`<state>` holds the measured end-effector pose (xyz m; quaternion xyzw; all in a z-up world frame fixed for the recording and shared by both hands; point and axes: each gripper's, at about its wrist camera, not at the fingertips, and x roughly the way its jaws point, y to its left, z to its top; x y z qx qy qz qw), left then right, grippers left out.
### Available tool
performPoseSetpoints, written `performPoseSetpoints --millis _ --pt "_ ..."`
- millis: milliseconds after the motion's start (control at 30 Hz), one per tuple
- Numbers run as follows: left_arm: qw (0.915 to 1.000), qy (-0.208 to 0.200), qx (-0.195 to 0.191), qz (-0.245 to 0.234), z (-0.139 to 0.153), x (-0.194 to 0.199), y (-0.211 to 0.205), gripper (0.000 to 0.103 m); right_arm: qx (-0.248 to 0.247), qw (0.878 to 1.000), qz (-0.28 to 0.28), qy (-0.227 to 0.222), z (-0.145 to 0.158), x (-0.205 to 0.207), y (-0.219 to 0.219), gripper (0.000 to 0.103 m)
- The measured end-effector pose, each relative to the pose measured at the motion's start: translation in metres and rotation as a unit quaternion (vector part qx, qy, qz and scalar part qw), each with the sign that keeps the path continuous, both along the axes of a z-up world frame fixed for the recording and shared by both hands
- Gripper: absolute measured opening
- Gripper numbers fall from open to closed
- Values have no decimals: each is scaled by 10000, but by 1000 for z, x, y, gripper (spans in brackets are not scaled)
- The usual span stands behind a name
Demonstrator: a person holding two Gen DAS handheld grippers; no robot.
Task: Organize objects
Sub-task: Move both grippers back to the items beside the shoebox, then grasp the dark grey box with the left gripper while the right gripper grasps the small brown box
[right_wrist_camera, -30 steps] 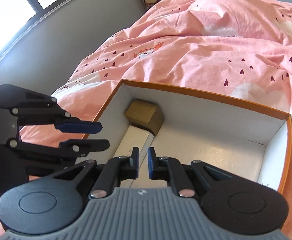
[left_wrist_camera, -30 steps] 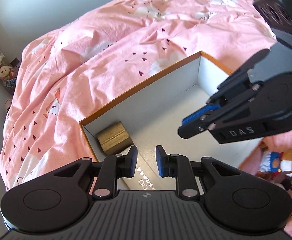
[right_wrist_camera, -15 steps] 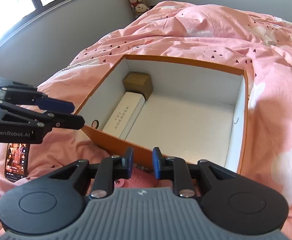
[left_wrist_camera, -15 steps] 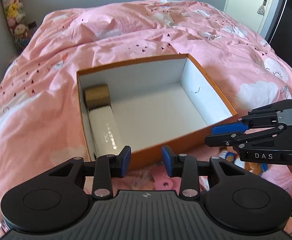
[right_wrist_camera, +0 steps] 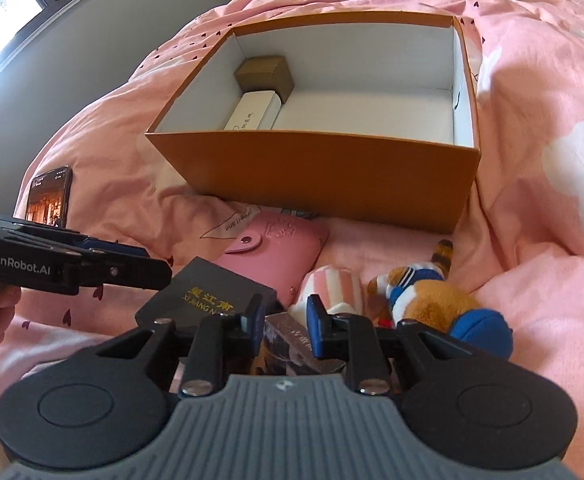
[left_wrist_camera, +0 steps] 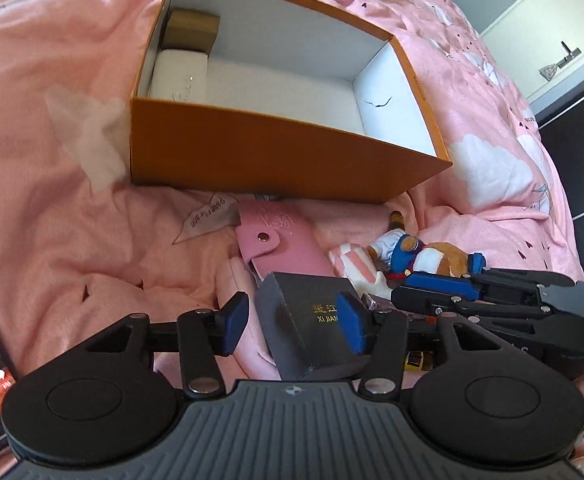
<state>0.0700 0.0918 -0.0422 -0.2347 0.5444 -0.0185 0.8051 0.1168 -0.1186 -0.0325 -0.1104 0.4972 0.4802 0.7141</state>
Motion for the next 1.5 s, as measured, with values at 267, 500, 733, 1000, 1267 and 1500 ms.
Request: performPoseSetpoints --millis 267,500,733,1000,1267,1500 --pt "9957 553 -516 532 -31 6 4 72 -136 9997 89 -193 -4 -3 12 25" --pt "9930 715 -727 593 -44 8 -2 82 -318 9985 432 -45 -16 -4 24 30" --pt "9930 702 -730 609 -43 7 -6 72 -388 9983 431 80 -21 -3 26 32" --pt "9969 368 -462 519 -23 4 -14 51 -367 9985 376 148 -20 -1 22 33" --pt "9999 49 -105 115 3 -5 -16 47 -496 9971 425 394 -14 13 -3 42" --pt "9999 97 -66 -24 7 -12 -15 47 -850 9914 825 563 -31 11 4 47"
